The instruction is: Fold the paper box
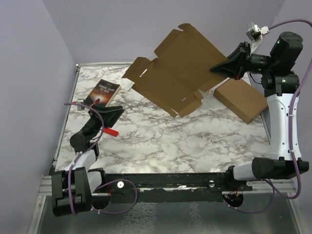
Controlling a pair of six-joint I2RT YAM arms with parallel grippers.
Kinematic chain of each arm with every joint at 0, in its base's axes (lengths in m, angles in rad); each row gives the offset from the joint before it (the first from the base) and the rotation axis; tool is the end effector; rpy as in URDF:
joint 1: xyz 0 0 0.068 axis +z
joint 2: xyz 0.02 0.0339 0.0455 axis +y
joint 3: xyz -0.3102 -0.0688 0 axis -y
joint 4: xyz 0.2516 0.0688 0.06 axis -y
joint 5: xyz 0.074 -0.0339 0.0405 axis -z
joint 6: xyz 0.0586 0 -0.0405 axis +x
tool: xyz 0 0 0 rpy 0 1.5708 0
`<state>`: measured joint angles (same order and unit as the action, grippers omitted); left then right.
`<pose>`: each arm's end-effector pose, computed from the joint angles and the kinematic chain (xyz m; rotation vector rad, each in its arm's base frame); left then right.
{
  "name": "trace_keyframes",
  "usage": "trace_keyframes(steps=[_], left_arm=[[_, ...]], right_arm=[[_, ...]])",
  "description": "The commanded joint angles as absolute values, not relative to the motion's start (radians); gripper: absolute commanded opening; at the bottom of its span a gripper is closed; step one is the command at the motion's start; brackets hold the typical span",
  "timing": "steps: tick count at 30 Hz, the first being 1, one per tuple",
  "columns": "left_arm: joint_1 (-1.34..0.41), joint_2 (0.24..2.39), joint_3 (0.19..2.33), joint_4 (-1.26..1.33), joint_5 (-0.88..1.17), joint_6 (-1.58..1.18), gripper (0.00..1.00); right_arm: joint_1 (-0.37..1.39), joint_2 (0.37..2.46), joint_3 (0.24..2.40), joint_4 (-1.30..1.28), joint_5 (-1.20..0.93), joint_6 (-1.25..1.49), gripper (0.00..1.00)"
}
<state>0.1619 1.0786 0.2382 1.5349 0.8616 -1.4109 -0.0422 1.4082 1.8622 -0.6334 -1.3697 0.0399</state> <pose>0.1771 -0.0161 0.3113 -0.0135 1.2707 -1.4703 0.2561 0.0467 0.5686 -0.9219 1.4788 1.1744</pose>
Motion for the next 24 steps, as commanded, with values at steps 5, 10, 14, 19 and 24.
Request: trace_keyframes(steps=[5,10,14,19,24], left_arm=[[0.055,0.883,0.063,1.723,0.658,-1.219,0.69],[-0.067,0.759,0.044,1.505,0.590,-1.043,0.71],[-0.132,0.725,0.067,1.399,0.567,-0.977,0.70],[-0.127,0.691,0.239,1.133,0.642,-0.879,0.70],[-0.117,0.676,0.537,0.628,0.734,-0.704,0.70]], right_arm=[[-0.083,1.369,1.638,0.022,-1.334,0.678,0.01],[-0.093,1.367,1.578,0.159,-1.341,0.828,0.01],[-0.095,1.360,1.552,0.187,-1.387,0.812,0.01],[-0.094,1.332,1.567,-0.103,-1.477,0.450,0.01],[-0.095,1.339,1.709,-0.811,-1.370,-0.236,0.01]])
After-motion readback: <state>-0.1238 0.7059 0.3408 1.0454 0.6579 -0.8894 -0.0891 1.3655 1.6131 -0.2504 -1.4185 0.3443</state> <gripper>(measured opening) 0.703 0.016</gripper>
